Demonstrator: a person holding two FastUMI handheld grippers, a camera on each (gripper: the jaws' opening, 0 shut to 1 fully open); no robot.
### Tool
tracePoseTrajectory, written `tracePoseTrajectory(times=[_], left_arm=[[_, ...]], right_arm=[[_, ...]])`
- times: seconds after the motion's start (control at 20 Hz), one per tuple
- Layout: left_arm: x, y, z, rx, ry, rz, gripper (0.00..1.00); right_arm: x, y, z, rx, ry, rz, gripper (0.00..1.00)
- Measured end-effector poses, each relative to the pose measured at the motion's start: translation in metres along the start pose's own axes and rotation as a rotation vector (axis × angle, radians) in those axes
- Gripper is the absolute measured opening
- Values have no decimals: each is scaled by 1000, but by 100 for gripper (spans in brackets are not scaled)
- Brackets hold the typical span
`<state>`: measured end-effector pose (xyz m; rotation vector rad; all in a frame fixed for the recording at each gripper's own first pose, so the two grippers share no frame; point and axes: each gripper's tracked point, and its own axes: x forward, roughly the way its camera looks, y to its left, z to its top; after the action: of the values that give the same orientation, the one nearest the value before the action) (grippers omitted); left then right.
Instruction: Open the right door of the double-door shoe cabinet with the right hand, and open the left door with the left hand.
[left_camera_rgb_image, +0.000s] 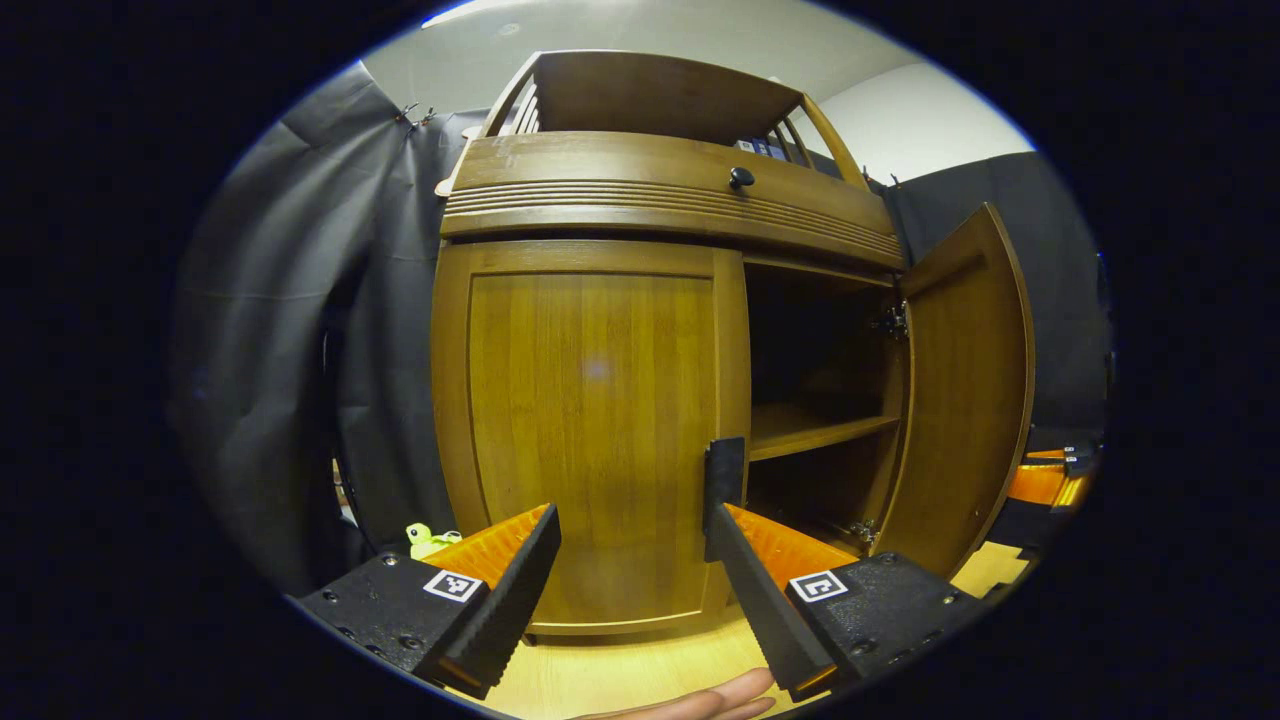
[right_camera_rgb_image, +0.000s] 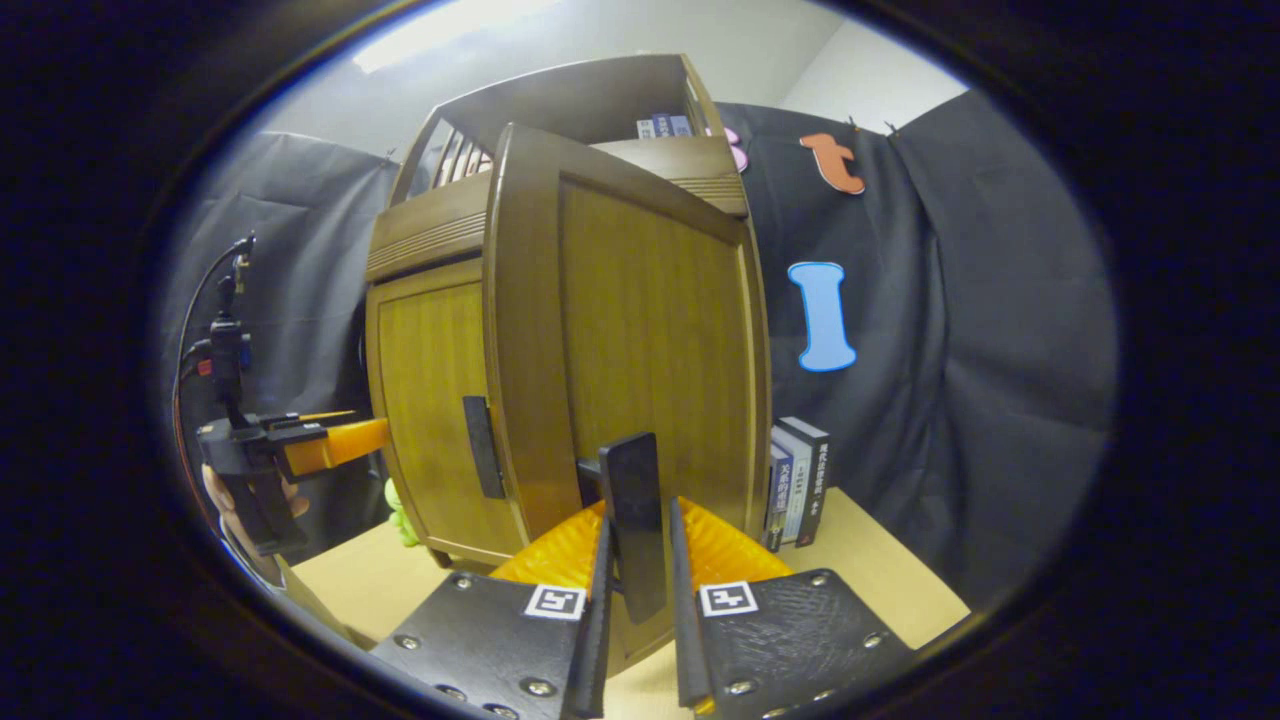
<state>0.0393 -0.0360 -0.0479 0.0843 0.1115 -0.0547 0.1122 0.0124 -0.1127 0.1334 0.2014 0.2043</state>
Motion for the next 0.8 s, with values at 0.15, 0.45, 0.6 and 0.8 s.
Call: tracePoseTrajectory(times=[0.15,0.45,0.6,0.8], left_arm=[[-1,-2,0,4,-1,-2,96],[0,-8,-2,5,3,-22,92],[1,-9,-1,14,-1,-17,92],[6,-14,-7,14,12,-20,92]], right_arm=[[-6,-11,2,4,-7,-34,27],[-21,-89,12,-54,-44,-291,27],[-23,-109,18,-42,-21,-203,9],[-27,-126,20,-48,-4,-130,1]])
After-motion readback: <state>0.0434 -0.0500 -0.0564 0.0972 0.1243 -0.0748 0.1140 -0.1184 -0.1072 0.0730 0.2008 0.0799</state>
